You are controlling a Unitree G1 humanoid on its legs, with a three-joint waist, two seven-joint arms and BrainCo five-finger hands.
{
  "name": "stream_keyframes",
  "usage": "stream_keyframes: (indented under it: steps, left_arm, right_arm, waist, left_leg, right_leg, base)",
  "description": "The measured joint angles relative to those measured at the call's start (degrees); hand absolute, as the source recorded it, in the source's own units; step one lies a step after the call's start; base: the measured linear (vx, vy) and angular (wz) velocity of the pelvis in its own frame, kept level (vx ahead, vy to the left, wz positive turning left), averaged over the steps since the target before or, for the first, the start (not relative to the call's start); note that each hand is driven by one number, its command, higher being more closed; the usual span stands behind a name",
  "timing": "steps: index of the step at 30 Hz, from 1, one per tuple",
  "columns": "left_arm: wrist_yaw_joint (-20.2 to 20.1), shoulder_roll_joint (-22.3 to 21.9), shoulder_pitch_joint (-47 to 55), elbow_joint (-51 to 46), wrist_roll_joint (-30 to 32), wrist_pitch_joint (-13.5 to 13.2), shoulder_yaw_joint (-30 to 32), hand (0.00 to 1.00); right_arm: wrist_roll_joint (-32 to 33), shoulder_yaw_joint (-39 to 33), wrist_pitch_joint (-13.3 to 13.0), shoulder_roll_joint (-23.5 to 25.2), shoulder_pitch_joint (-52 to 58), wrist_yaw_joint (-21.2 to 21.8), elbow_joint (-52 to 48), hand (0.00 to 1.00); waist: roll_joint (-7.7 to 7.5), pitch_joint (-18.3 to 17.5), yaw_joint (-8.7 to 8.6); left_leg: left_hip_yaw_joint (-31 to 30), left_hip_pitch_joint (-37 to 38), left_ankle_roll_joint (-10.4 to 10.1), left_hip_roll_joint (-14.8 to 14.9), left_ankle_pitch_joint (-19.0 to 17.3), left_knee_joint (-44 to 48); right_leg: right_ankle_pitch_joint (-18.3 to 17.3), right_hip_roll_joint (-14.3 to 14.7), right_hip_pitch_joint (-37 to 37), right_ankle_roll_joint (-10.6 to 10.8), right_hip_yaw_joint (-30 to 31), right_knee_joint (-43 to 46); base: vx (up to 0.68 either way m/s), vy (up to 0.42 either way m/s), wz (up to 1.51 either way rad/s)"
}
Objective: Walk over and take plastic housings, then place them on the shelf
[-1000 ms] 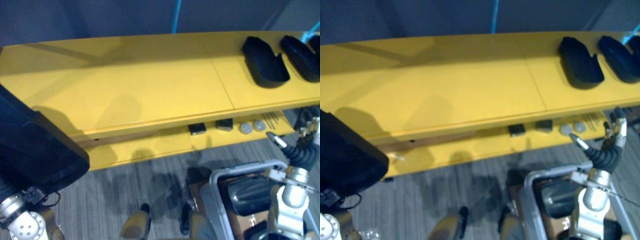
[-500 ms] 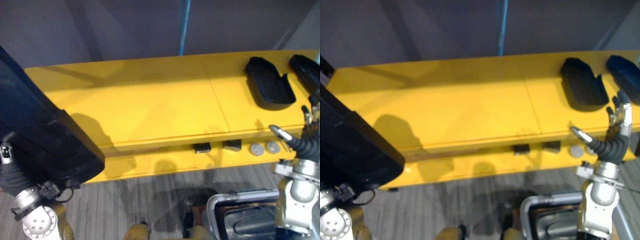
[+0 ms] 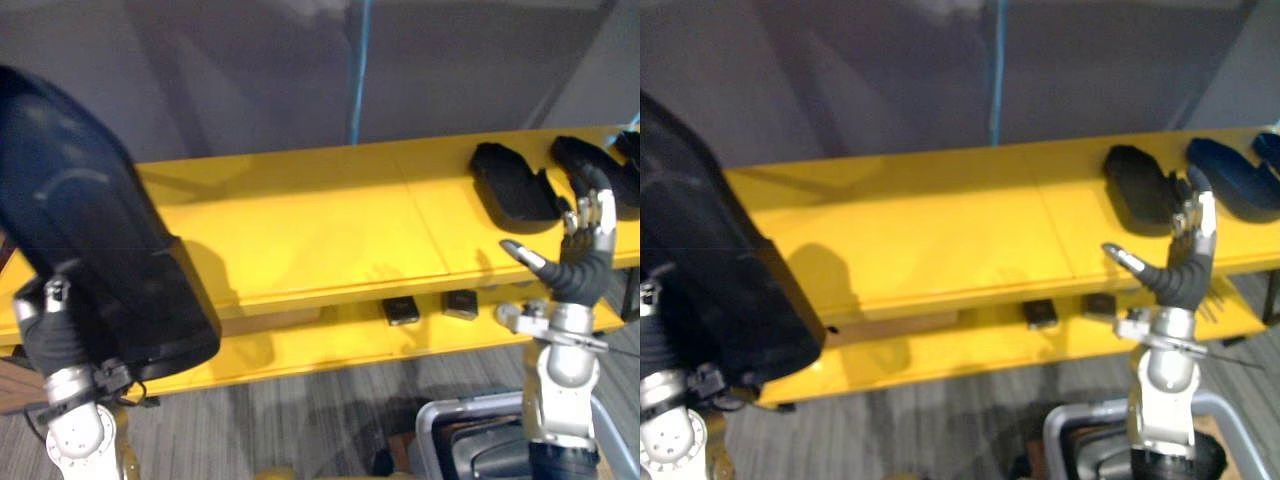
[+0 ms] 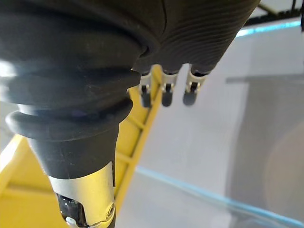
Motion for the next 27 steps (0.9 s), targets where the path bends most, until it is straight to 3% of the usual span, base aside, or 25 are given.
stream_keyframes:
  steps: [2,5,6,13,21,27]
  left_arm:
    - [-0.4,1.3,-2.1,1.7,-1.3,1.9,-1.2,1.0]
    - [-0.3,3.6,-6.9,7.2,-2.3,5.9,-3.1,1.0]
    - [0.4,5.0,-9.2,10.3,-2.3,8.0,-3.6,1.0]
    - [5.6,10.7,-21.6,30.2,-6.8,14.6,-5.3,1.0]
    - [10.9,16.2,-34.4,44.8,-13.5,20.2,-5.6,1.0]
    - [16.6,18.5,-39.1,48.5,-19.5,23.3,-5.2,1.0]
  right_arm:
    - [1.0,-0.9,0.1,0.0,1.2,1.0,-0.9,0.0]
    - [2.0,-3.4,0.4,-0.1,3.1,2.2,-2.5,0.0]
    - [2.2,-4.5,0.5,-0.1,3.8,2.4,-3.0,0.0]
    - [5.0,-9.0,3.4,-0.9,8.2,7.2,-4.1,0.0]
    - [8.6,-9.0,8.0,-2.8,9.8,13.3,-8.3,0.0]
    - [8.6,-6.8,10.7,-3.5,9.8,14.6,-13.0,0.0]
  waist:
    - [0.37,-0.3,-0.38]
    - [0.94,-0.5,-2.6]
    - [0.98,-0.5,-3.52]
    - [2.38,0.5,-8.74]
    - [5.38,5.4,-12.88]
    - [5.07,9.4,-14.94]
  left_leg:
    - [1.3,0.7,0.1,0.0,0.4,-0.8]
    - [3.3,1.6,0.0,0.0,0.7,-1.8]
    - [4.9,2.3,0.0,0.1,1.1,-2.7]
    - [9.9,3.6,0.0,-0.1,2.7,-5.7]
    - [14.7,3.6,1.5,-1.5,4.3,-6.9]
    - [17.4,1.5,3.5,-2.9,6.5,-6.8]
  right_leg:
    - [0.7,0.1,-0.1,0.0,1.2,-0.7]
    - [1.4,0.4,-0.4,0.0,3.2,-1.2]
    - [2.1,0.7,-0.6,-0.1,4.6,-2.0]
    - [3.9,1.7,-3.2,-0.2,10.2,-2.5]
    - [4.0,1.8,-6.8,0.0,15.2,-1.3]
    - [4.3,0.8,-11.2,0.1,17.7,1.2]
  base:
    - [-0.03,-0.006,-0.37]
    - [-0.03,-0.012,-0.38]
    - [-0.03,-0.01,-0.48]
    - [-0.02,-0.013,-0.43]
    - [-0.04,0.004,-0.32]
    - [-0.06,-0.015,-0.23]
